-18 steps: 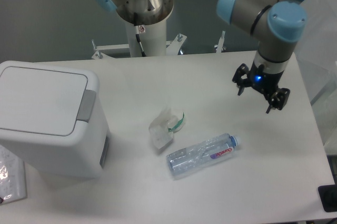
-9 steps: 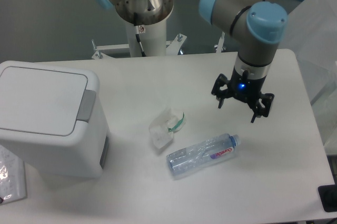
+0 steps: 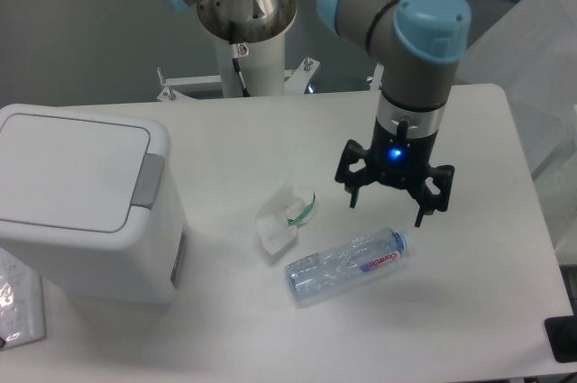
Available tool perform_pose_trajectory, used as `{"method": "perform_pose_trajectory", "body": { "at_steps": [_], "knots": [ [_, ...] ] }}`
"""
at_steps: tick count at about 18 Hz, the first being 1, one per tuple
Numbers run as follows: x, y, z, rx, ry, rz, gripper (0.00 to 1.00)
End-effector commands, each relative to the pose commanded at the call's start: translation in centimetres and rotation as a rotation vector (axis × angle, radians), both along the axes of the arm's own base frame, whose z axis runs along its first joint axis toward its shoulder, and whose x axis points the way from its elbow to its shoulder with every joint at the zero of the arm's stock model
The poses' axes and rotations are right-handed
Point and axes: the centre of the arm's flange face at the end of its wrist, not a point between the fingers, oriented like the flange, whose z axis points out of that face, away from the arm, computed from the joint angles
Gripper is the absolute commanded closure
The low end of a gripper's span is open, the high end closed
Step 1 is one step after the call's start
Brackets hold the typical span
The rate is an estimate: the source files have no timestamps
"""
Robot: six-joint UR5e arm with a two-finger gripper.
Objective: Open the trash can
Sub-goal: 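Move the open gripper toward the white trash can's lid, then lower the gripper fingers onto the lid's front edge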
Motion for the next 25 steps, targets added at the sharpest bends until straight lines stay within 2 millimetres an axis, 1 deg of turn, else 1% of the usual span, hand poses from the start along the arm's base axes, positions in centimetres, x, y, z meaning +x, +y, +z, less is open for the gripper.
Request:
{"method": "perform_pose_trajectory", "body": {
  "at_steps": [3,4,5,6,9,10,11,14,16,19,20,23,24,25],
  "knots": [
    [2.4,1.7,1.6,0.023,-0.042,0.035,0.0],
    [3.2,2.1,2.7,0.038,-0.045,0.038,0.0],
    [3.8,2.3,3.5,0.043,-0.049,0.038,0.0],
    [4.3,2.6,3.8,0.056,-0.064,0.037,0.0],
    [6.3,3.0,6.0,0.155,-0.135,0.066,0.0],
    [7.5,3.4,7.2,0.203,-0.178,0.085,0.0],
    [8.5,3.9,7.6,0.23,-0.214,0.095,0.0],
    [9.1,4.3,8.1,0.28,-0.271,0.139,0.0],
    [10.1,4.8,8.2,0.284,-0.282,0.149,0.0],
    [11.5,5.3,7.1,0.267,-0.301,0.141,0.0],
    [12.2,5.3,7.2,0.266,-0.299,0.133,0.0],
    [13.2,4.8,6.5,0.257,-0.298,0.115,0.0],
    [13.9,4.8,6.0,0.251,-0.295,0.099,0.0],
    [15.1,4.8,6.4,0.258,-0.279,0.081,0.0]
  ]
}}
